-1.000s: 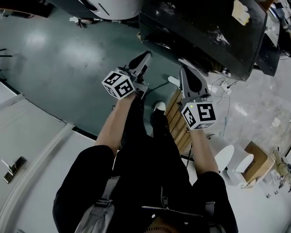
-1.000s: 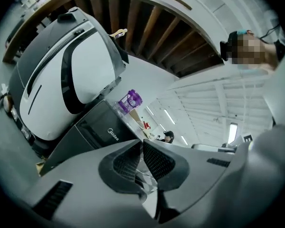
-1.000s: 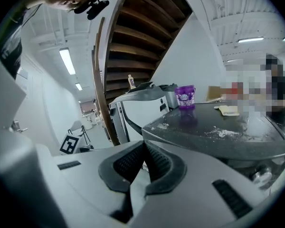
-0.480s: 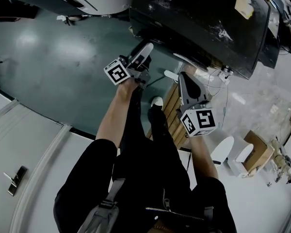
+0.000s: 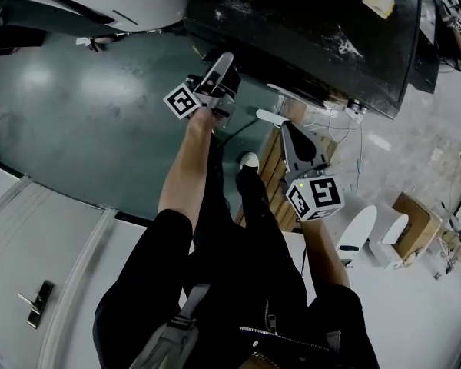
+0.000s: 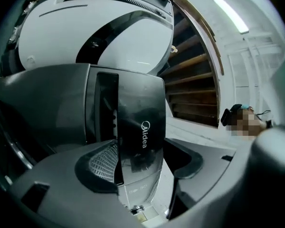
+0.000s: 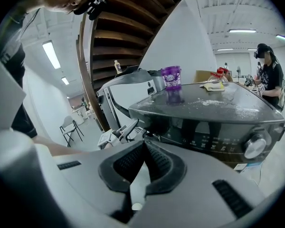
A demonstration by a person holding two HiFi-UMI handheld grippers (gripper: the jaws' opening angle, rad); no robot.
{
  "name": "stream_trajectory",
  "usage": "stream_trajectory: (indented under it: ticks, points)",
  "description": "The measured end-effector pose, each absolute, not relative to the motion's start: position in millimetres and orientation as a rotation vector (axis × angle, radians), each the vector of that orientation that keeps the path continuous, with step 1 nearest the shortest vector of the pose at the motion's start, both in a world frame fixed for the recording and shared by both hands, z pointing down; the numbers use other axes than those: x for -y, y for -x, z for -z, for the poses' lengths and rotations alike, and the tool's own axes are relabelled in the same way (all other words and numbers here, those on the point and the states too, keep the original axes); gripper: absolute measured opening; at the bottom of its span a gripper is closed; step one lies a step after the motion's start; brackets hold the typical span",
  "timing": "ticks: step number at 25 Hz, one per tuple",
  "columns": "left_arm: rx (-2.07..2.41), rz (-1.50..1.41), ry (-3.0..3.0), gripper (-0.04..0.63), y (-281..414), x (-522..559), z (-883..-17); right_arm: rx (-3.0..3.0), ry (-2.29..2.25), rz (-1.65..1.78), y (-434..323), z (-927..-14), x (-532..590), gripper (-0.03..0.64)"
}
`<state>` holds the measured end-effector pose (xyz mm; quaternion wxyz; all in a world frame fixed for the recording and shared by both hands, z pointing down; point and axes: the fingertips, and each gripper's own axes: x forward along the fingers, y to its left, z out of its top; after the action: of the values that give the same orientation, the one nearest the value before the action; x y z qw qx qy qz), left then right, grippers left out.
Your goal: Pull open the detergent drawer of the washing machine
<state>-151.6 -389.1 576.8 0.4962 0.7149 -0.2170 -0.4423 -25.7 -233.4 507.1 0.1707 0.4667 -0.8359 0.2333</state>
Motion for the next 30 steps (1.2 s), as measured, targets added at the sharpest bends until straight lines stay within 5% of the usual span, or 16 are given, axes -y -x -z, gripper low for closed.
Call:
stream_trajectory:
  ticks: [30]
  points:
    - [0.508, 1.205, -1.72, 0.135, 170, 373, -588, 2.246, -1.438, -0.81, -7, -536, 210, 0.006]
